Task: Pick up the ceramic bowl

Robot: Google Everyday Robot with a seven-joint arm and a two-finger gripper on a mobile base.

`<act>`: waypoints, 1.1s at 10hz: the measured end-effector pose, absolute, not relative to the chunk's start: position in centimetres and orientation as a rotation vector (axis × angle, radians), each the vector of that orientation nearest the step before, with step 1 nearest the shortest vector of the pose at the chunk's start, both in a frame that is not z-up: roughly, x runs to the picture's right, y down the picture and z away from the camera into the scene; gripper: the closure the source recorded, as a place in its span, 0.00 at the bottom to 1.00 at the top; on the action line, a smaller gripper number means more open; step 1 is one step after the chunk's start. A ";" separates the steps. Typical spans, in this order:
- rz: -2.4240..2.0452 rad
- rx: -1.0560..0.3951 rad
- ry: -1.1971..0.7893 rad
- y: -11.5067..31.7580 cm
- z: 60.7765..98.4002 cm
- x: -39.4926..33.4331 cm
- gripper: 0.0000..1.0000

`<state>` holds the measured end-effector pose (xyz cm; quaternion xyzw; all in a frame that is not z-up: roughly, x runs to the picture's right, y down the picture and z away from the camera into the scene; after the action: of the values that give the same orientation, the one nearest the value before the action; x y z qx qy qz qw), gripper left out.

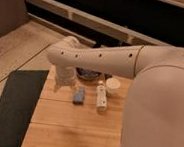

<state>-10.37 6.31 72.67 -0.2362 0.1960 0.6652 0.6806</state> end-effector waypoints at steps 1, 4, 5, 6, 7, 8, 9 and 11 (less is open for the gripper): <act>1.525 -0.498 0.404 4.4 73.9 -9.6 0.35; 1.576 -0.482 0.297 0.8 76.2 -7.3 0.35; 1.573 -0.481 0.253 -0.4 77.1 -6.1 0.35; 1.560 -0.477 0.229 -1.3 77.6 -5.4 0.35; 1.537 -0.468 0.210 -2.3 77.9 -4.5 0.35; 1.513 -0.458 0.197 -3.2 78.2 -3.5 0.35; 1.505 -0.453 0.193 -3.5 78.3 -3.2 0.35; 1.500 -0.455 0.191 -3.6 78.3 -3.4 0.35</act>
<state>-3.39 -3.56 78.29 -0.2046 0.0858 0.6744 0.7042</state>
